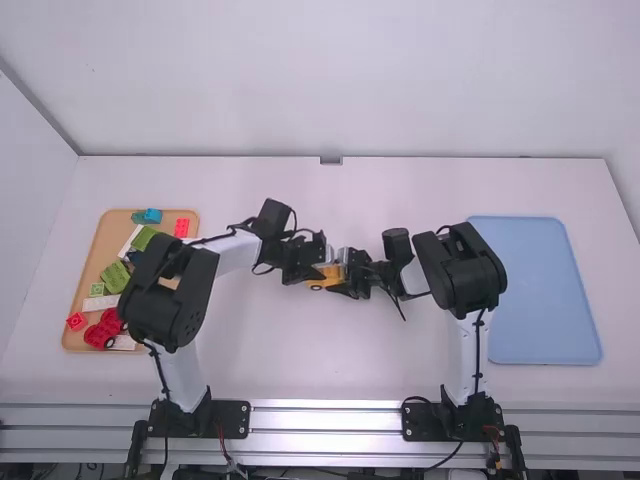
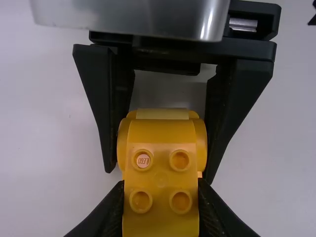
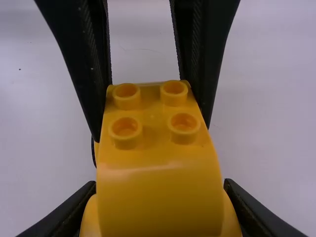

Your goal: Assemble lego blocks to make yellow taxi

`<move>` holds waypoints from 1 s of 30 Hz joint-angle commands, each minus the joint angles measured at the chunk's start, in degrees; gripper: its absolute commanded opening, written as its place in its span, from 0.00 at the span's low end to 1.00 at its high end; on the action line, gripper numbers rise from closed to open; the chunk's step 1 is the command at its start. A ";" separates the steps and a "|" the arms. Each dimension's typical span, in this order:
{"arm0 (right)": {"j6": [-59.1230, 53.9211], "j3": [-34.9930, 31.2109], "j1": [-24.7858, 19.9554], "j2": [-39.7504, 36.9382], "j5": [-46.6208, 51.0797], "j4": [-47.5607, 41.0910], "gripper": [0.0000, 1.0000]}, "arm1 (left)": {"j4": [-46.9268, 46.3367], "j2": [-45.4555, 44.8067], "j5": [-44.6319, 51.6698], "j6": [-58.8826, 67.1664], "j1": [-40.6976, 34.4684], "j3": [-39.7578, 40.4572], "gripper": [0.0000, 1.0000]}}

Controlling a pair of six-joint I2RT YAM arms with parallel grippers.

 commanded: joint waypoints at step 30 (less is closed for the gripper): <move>0.57 0.33 2.01 0.85 1.84 -0.79 0.48 | -6.64 4.81 -0.79 4.50 -8.59 4.20 0.03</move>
